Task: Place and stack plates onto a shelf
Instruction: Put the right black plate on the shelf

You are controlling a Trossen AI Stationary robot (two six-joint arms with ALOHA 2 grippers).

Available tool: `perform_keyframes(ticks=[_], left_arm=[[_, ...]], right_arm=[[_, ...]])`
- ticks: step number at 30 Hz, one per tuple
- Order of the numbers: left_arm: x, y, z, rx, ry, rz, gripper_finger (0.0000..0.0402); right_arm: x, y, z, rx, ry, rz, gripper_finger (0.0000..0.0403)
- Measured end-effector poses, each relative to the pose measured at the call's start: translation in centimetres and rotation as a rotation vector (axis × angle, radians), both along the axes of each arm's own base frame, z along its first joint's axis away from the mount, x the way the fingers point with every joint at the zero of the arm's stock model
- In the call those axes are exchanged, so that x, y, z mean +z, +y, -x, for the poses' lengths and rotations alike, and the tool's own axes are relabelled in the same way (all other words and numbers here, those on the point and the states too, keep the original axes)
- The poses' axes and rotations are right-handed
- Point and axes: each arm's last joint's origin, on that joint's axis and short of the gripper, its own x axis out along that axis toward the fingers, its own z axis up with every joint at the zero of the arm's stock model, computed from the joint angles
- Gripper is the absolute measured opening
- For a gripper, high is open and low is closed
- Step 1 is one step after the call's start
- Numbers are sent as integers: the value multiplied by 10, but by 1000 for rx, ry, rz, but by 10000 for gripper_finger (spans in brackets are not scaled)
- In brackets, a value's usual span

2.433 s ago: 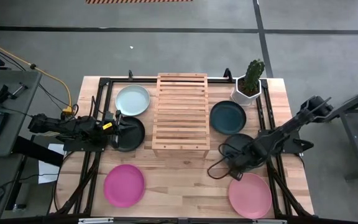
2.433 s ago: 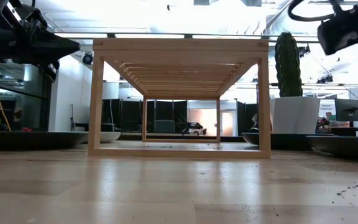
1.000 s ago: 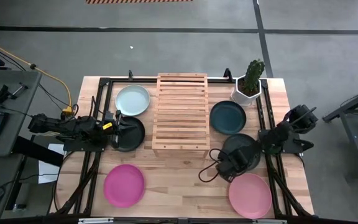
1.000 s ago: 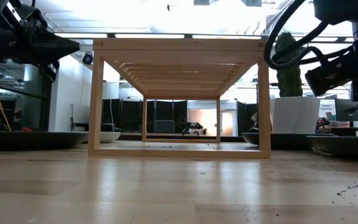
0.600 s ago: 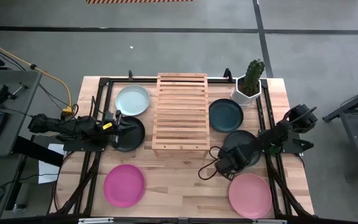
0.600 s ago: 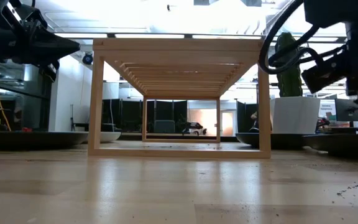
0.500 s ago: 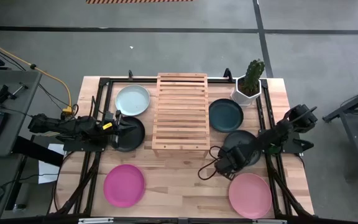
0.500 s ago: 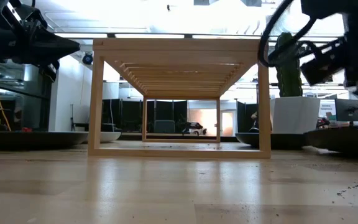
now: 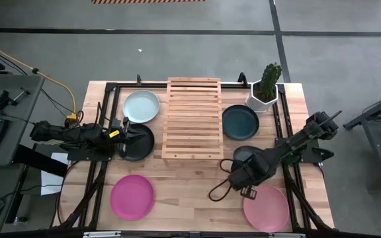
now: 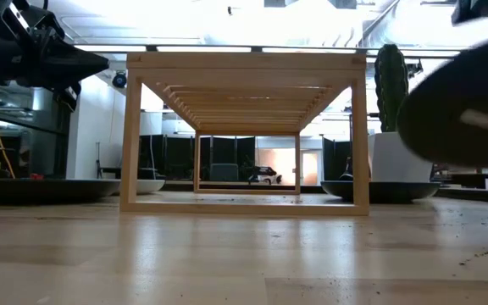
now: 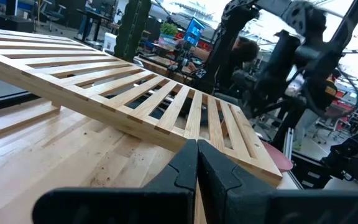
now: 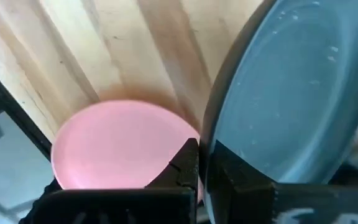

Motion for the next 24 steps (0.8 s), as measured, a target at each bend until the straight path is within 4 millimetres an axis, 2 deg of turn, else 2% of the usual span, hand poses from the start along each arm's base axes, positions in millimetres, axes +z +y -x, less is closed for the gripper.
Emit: perform_keyframes(ticks=[3,7,14,18,24], left_arm=[[0,0,0,0,0,0,0],[0,0,0,1,-1,0,0],[0,0,0,2,-3,0,0],[0,0,0,3,-2,0,0],[0,0,0,3,-2,1,0]], right_arm=[[22,-1,8,-54,15,94,0],[41,0,8,-31,-160,133,0],[53,-16,1,-35,-273,303,0],[54,-32,-7,-4,-295,394,0],[57,-72,-23,112,-286,611,0]])
